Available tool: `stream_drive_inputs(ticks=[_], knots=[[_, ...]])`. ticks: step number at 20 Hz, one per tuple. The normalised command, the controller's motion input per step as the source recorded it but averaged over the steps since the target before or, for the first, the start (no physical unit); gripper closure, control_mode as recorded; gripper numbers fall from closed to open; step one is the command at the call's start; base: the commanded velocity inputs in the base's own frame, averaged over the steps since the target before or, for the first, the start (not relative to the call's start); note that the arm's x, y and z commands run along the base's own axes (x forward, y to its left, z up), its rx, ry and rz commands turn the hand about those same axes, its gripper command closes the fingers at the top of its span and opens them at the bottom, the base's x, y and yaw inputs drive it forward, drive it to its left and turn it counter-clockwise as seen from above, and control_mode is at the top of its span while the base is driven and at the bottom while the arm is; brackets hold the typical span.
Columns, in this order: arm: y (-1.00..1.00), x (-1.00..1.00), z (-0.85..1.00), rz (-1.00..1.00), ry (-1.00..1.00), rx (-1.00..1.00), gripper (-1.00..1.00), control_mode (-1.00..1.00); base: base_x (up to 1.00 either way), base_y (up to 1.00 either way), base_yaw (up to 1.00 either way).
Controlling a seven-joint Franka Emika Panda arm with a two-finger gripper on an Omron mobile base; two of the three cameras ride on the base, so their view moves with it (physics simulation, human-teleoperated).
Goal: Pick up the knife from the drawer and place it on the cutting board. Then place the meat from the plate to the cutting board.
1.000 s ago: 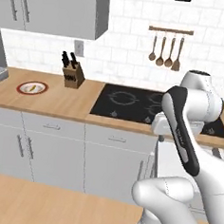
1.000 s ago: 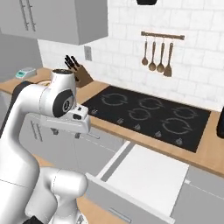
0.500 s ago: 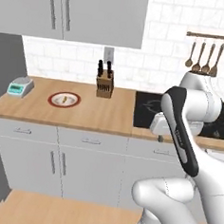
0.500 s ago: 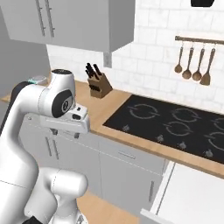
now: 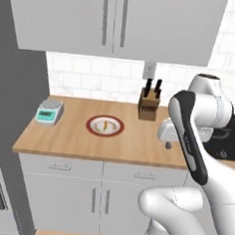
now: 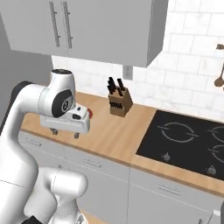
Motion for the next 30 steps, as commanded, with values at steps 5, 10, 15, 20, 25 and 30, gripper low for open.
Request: stream_drive_inputs(ticks=[5, 10, 15, 20, 25, 30], knots=[[0.00, 0.00, 0.00, 0.00, 0.00, 0.00, -1.00, 1.00, 0.63, 0.54, -0.26], [0.00, 0.00, 0.00, 0.00, 0.00, 0.00, -1.00, 1.00, 0.56, 0.47, -0.29], [0.00, 0.00, 0.00, 0.00, 0.00, 0.00, -1.00, 1.00, 0.30, 0.64, -0.30], [0.00, 0.00, 0.00, 0.00, 0.00, 0.00, -1.00, 1.00, 0.04, 0.10, -0.10], [0.00, 0.00, 0.00, 0.00, 0.00, 0.00, -1.00, 1.00, 0.20, 0.00, 0.02], [0.00, 0.00, 0.00, 0.00, 0.00, 0.00, -1.00, 1.00, 0.22, 0.00, 0.01]])
